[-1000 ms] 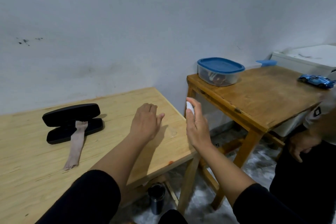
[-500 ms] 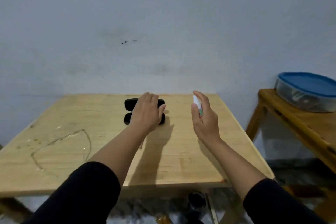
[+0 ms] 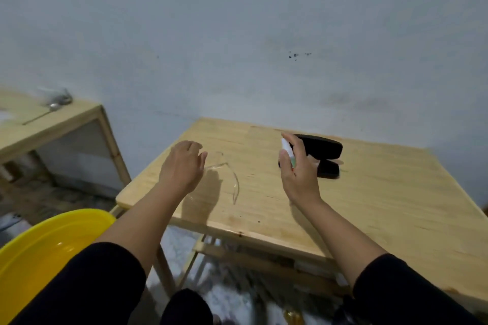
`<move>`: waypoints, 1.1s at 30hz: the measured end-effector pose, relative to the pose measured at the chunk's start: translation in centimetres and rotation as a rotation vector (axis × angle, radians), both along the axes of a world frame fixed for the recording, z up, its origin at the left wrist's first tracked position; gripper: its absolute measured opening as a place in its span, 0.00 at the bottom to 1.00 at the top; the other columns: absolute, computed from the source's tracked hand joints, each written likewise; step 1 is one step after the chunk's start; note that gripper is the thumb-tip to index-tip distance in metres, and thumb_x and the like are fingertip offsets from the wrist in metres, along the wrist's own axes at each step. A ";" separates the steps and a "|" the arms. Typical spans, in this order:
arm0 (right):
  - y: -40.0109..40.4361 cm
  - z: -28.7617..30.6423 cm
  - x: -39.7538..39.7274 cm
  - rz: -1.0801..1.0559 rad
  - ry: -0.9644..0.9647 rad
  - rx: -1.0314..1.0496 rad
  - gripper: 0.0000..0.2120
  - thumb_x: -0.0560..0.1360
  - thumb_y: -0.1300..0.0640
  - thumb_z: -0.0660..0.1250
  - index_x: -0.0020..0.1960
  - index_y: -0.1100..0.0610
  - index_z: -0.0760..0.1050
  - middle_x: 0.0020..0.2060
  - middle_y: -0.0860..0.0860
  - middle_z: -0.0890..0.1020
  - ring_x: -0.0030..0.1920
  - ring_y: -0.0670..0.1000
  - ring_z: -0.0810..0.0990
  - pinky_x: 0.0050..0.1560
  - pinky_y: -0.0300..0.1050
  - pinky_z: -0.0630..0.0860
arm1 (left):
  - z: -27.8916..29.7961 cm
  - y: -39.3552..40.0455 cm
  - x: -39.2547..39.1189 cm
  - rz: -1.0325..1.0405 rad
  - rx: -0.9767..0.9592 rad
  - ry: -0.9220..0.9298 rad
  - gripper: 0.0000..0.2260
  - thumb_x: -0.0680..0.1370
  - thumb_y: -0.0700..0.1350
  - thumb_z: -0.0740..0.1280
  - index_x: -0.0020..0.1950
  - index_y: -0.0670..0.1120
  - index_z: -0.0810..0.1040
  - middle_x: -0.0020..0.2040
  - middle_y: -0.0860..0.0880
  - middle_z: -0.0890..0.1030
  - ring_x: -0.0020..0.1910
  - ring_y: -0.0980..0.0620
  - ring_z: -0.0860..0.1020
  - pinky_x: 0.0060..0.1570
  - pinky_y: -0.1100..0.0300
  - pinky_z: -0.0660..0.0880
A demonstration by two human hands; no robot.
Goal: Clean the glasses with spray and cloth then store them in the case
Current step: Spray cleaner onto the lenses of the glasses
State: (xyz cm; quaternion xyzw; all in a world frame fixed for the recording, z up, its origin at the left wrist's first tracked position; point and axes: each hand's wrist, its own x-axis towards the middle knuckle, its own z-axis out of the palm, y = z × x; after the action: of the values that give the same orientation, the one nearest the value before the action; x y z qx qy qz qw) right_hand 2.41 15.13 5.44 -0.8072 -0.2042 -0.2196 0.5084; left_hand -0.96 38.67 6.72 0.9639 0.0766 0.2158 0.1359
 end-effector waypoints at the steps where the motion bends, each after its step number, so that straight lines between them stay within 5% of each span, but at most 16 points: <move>1: 1.0 -0.2 -0.1 0.004 0.003 -0.008 0.17 0.79 0.52 0.54 0.67 0.51 0.66 0.47 0.51 0.79 0.35 0.38 0.72 0.42 0.40 0.66 | -0.6 1.4 -0.4 0.004 -0.013 0.005 0.15 0.80 0.45 0.58 0.62 0.39 0.73 0.61 0.40 0.74 0.63 0.41 0.70 0.59 0.49 0.69; 5: 4.3 -0.5 -0.2 0.000 0.026 -0.012 0.17 0.79 0.53 0.54 0.67 0.51 0.66 0.35 0.62 0.78 0.28 0.48 0.71 0.36 0.45 0.65 | -2.4 6.1 -1.5 -0.047 -0.046 0.062 0.14 0.79 0.37 0.56 0.64 0.42 0.72 0.66 0.41 0.71 0.65 0.42 0.69 0.58 0.50 0.70; 9: 6.4 -1.0 0.1 -0.009 0.038 -0.049 0.19 0.77 0.49 0.52 0.67 0.49 0.65 0.26 0.50 0.69 0.26 0.45 0.68 0.32 0.42 0.63 | -3.9 8.6 -1.4 -0.121 -0.127 0.107 0.20 0.77 0.31 0.58 0.66 0.47 0.73 0.71 0.44 0.68 0.65 0.43 0.71 0.63 0.53 0.70; 15: 7.6 -1.2 0.5 -0.012 0.073 -0.073 0.20 0.76 0.48 0.52 0.67 0.48 0.65 0.31 0.43 0.72 0.29 0.43 0.71 0.38 0.39 0.67 | -4.9 8.9 -0.3 -0.213 -0.220 0.026 0.15 0.76 0.34 0.65 0.60 0.47 0.79 0.67 0.47 0.73 0.51 0.51 0.79 0.57 0.65 0.68; 19: 7.8 -1.1 1.0 -0.015 0.075 -0.079 0.19 0.77 0.51 0.53 0.67 0.49 0.65 0.27 0.43 0.69 0.26 0.42 0.69 0.35 0.40 0.66 | -5.6 8.8 0.7 -0.218 -0.218 -0.063 0.13 0.73 0.33 0.67 0.55 0.43 0.81 0.62 0.46 0.78 0.52 0.52 0.79 0.56 0.67 0.66; 24: 7.3 -0.8 1.5 -0.053 0.087 -0.022 0.20 0.76 0.50 0.52 0.67 0.48 0.66 0.25 0.44 0.68 0.25 0.46 0.66 0.33 0.43 0.66 | -4.7 8.0 2.1 -0.185 -0.259 -0.287 0.09 0.70 0.27 0.67 0.46 0.36 0.83 0.46 0.39 0.84 0.41 0.46 0.83 0.50 0.67 0.73; 28: 6.2 -0.4 1.5 -0.027 0.080 -0.004 0.16 0.78 0.50 0.54 0.65 0.43 0.64 0.25 0.54 0.69 0.25 0.59 0.71 0.29 0.50 0.71 | -3.8 7.8 2.6 -0.085 -0.382 -0.310 0.08 0.72 0.29 0.67 0.45 0.38 0.83 0.44 0.43 0.84 0.43 0.51 0.81 0.48 0.79 0.66; 31: 5.4 -0.2 1.3 -0.009 0.100 0.001 0.14 0.80 0.55 0.55 0.65 0.45 0.65 0.25 0.64 0.72 0.23 0.55 0.73 0.26 0.43 0.72 | -2.9 7.0 2.7 -0.036 -0.475 -0.317 0.08 0.74 0.31 0.65 0.47 0.39 0.83 0.45 0.44 0.84 0.43 0.56 0.78 0.48 0.80 0.65; 33: 5.2 -0.4 1.2 -0.008 0.079 -0.044 0.14 0.80 0.53 0.55 0.64 0.42 0.65 0.24 0.62 0.73 0.22 0.53 0.72 0.28 0.44 0.71 | -2.2 6.2 2.9 -0.023 -0.545 -0.315 0.09 0.75 0.31 0.64 0.48 0.39 0.83 0.45 0.46 0.84 0.44 0.56 0.78 0.49 0.77 0.67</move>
State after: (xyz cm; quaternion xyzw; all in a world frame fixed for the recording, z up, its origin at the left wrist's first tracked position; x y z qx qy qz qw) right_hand 3.60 20.28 5.03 -0.8270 -0.1853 -0.1850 0.4975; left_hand 1.89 44.92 4.50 0.8475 0.0989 0.3324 0.4019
